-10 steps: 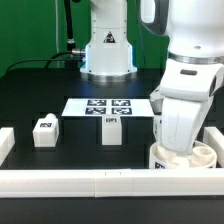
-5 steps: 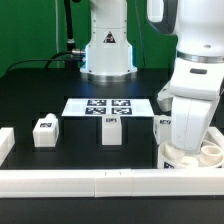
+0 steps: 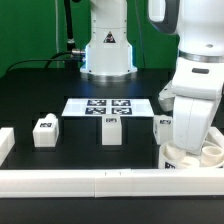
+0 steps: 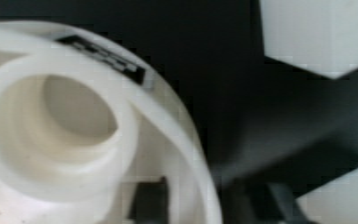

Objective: Assemble stool

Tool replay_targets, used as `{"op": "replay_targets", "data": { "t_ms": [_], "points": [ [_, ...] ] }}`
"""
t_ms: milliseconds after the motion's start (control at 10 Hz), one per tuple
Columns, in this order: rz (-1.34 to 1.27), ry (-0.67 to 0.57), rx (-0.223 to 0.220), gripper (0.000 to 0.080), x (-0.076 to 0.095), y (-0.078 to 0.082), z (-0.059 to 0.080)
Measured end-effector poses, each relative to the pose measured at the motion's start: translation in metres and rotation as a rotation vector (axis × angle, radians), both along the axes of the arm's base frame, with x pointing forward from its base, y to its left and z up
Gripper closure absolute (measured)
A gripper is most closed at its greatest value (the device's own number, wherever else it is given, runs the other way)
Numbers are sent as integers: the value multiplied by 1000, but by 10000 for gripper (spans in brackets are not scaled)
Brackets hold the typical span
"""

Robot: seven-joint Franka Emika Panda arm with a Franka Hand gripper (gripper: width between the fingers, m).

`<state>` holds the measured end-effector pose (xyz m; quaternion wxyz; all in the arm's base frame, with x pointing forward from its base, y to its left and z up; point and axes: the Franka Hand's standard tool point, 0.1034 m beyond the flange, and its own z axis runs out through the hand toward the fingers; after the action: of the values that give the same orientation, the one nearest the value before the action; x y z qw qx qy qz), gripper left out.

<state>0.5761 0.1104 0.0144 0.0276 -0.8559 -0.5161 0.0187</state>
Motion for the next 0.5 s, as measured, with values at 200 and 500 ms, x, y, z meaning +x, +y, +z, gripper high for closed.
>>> {"op": "replay_targets", "data": {
  "t_ms": [200, 500],
  "points": [
    [-1, -1, 0, 356, 0, -2, 2],
    [-8, -1, -8, 162, -3, -13, 22]
  ]
}}
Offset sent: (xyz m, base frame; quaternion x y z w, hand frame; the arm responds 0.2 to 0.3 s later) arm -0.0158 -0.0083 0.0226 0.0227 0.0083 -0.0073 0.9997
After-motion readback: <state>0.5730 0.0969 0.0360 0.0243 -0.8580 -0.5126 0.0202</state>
